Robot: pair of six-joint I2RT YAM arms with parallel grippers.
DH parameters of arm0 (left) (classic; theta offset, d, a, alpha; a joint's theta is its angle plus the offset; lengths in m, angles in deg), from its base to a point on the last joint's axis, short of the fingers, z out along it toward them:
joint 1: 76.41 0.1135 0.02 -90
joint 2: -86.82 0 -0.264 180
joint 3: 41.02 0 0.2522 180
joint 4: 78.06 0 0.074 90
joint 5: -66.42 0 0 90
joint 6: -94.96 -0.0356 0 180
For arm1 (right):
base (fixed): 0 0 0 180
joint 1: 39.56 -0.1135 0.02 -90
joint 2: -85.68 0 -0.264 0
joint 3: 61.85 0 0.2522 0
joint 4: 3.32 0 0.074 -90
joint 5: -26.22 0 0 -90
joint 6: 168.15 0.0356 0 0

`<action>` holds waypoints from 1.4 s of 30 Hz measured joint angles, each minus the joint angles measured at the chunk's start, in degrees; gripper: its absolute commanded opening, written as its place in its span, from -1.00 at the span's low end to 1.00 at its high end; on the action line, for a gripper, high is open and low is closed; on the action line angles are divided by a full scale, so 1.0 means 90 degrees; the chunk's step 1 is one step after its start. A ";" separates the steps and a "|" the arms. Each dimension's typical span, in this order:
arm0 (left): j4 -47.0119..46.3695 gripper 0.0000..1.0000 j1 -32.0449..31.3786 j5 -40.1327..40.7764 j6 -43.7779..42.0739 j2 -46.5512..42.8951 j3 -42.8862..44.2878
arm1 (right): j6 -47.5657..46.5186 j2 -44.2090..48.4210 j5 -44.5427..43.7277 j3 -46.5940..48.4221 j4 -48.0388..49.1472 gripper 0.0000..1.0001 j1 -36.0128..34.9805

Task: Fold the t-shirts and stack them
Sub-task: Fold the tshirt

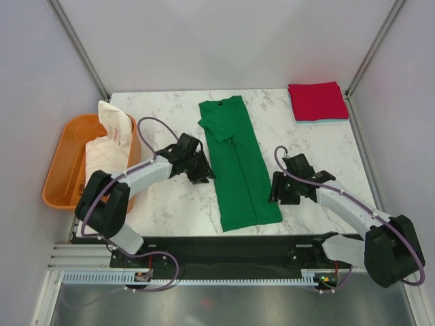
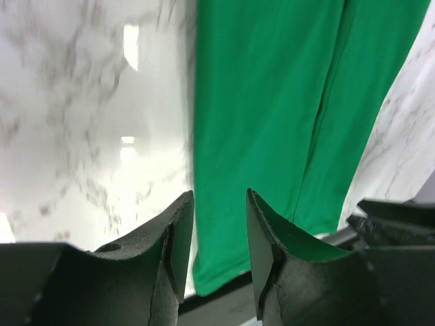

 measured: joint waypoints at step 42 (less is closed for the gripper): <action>0.0063 -0.06 0.1554 -0.1042 -0.1469 0.7475 0.9578 | 0.2810 0.0814 -0.0971 -0.1447 0.0593 -0.92 -0.1260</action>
